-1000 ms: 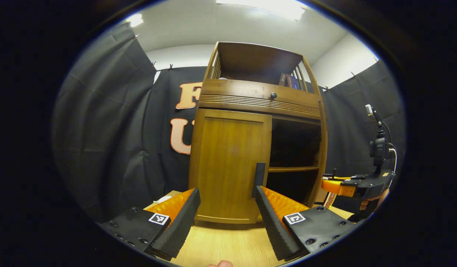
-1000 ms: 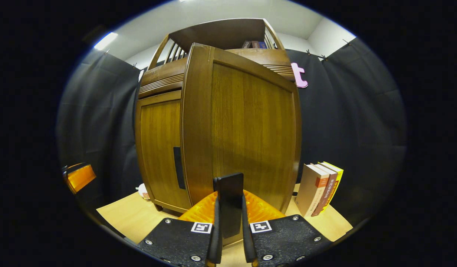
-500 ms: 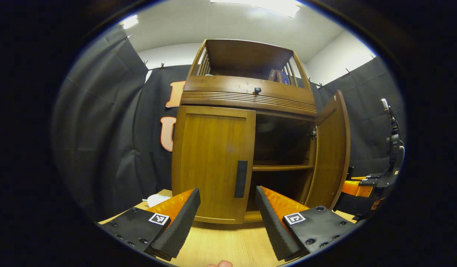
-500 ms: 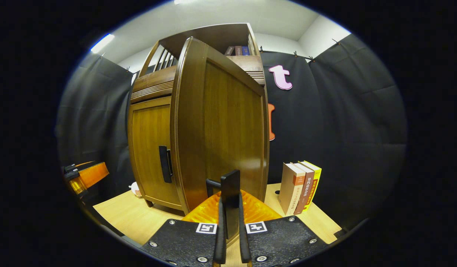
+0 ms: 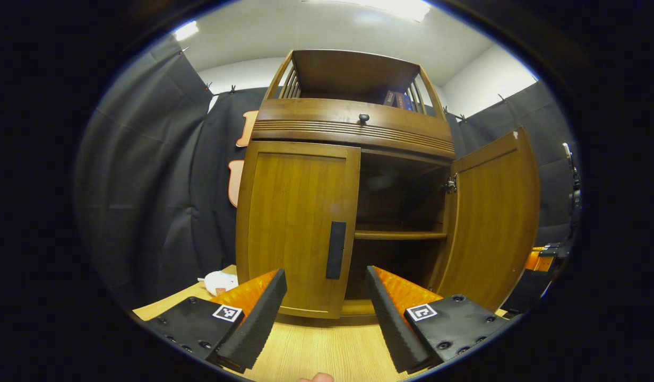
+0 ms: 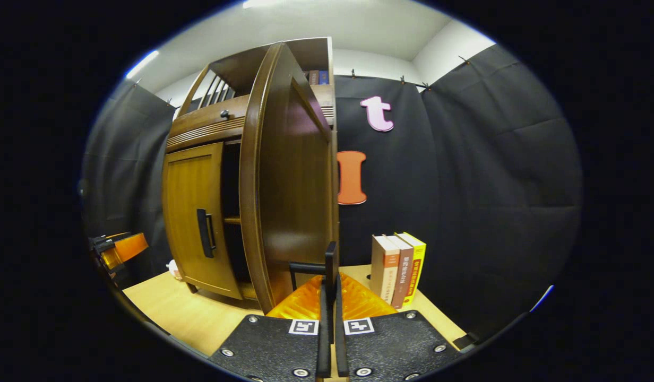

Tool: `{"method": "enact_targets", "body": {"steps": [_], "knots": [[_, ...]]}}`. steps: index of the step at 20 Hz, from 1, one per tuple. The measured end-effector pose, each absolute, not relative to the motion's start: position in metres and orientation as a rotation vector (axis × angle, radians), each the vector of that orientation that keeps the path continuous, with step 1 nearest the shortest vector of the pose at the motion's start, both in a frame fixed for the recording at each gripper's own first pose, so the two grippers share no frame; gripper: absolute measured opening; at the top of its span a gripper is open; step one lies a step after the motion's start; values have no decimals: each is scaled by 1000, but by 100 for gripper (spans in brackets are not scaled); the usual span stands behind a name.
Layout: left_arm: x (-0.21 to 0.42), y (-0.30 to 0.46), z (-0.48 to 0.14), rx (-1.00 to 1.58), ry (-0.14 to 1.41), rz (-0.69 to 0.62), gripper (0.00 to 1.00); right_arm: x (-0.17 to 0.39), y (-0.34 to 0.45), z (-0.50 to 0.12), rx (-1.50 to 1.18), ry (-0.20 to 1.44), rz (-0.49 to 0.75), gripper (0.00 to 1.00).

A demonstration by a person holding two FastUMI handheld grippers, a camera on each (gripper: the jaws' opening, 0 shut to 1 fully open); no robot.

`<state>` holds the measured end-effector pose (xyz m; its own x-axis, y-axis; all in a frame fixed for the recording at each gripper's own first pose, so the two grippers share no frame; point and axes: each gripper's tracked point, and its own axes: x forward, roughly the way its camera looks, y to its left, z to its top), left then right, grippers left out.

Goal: Open the right door of the double-door shoe cabinet with the right hand, and open the left door with the left hand.

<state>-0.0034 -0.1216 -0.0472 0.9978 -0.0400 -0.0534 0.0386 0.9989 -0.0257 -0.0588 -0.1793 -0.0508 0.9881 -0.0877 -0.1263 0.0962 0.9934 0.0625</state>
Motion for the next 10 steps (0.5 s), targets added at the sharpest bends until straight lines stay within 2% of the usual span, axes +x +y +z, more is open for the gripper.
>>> {"method": "enact_targets", "body": {"steps": [1, 8, 9, 10], "knots": [[-3, -122, -49, -26, 57, -36, 97, -63, -183, -47, 91, 120, -85, 2], [-4, -121, -54, -20, 69, -24, 97, -57, -225, -49, 101, 126, 45, 2], [-4, -121, -55, -17, 70, -25, 97, -58, -231, -49, 106, 131, 64, 7], [-5, -121, -54, -14, 69, -26, 97, -58, -233, -49, 109, 131, 84, 2]]}}
